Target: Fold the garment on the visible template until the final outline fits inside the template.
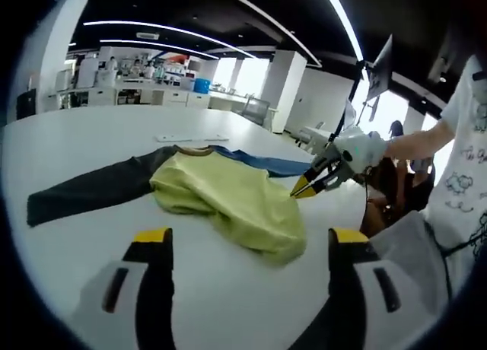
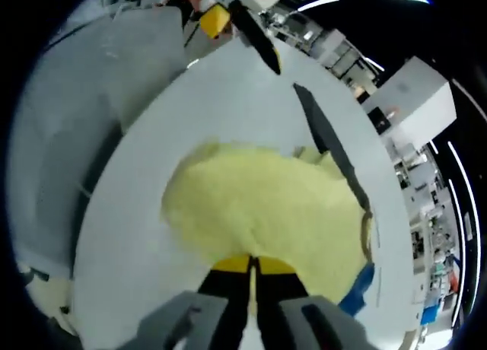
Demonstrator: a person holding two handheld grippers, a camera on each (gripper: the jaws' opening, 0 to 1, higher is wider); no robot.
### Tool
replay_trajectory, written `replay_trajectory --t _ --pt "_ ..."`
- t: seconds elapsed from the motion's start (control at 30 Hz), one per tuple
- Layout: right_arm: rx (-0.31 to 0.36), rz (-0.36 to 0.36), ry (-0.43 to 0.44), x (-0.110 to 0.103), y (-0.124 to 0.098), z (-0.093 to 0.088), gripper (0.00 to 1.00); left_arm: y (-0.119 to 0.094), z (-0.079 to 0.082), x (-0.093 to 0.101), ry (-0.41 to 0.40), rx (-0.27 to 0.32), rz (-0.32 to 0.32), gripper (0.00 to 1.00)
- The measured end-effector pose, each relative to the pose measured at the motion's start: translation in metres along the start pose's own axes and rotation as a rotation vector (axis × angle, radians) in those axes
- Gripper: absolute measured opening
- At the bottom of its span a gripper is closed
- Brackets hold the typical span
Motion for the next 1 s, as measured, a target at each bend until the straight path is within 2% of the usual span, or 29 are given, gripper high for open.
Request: replay_trajectory --t 0.17,0.3,0.47,0.63,0.83,1.0 --pt "0.02 0.079 -0.024 0.031 0.003 0.02 0.0 0.002 -0.002 0.0 -0.009 0.003 -0.004 0.8" --pt "-0.003 0.155 -0.101 0.054 0.023 0.033 0.0 0.003 -0.004 -0.001 -0.017 0.003 -0.005 0.8" --pt "-0.037 0.198 -0.068 0.08 0.058 0.045 0.0 0.001 -0.004 -0.003 -0.034 0.017 0.007 0.79" --pt "-0.06 0.235 -0.053 0.078 0.079 0.052 0.0 0.0 -0.005 -0.005 -0.055 0.028 0.018 0.79" --pt "-0.087 0.249 -0.064 0.073 0.091 0.052 0.0 0.001 -0.008 -0.006 -0.078 0.033 0.021 0.78" --pt "-0.099 0.249 -0.015 0.073 0.085 0.048 0.0 0.003 -0.011 -0.007 -0.083 0.024 0.015 0.77"
Point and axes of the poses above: the point that each gripper's makers call its tool centre point, and the gripper's own axes: y roughly forward along the fingers, x roughly to its right, z roughly out of its top, the point moved 5 cm from there along -y, roughly backward along the fingers, and after that the axes turned 7 degrees about -x, right-handed, at the moved point
